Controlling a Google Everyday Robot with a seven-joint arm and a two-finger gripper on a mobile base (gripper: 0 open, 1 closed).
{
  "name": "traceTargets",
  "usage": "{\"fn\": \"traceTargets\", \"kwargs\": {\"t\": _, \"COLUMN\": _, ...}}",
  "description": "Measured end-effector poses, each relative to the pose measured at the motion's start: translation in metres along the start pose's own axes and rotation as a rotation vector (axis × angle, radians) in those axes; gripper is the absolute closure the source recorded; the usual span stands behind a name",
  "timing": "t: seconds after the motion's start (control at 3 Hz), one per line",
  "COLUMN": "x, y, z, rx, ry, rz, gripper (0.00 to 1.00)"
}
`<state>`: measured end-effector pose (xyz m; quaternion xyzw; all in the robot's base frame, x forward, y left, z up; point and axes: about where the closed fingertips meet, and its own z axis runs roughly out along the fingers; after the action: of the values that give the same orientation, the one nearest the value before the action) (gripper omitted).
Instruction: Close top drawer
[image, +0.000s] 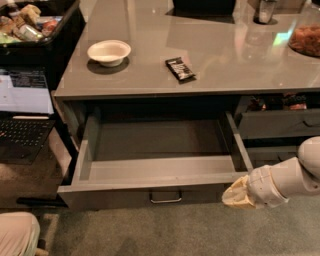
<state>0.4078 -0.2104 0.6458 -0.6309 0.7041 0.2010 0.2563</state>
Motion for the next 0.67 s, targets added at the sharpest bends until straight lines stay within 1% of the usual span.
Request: {"fn": "traceTargets", "kwargs": {"t": 0.67, "x": -0.037, "y": -0.042, "z": 0.023, "rx": -0.009, "ry": -0.056, "rz": -0.090, "gripper": 0.15}}
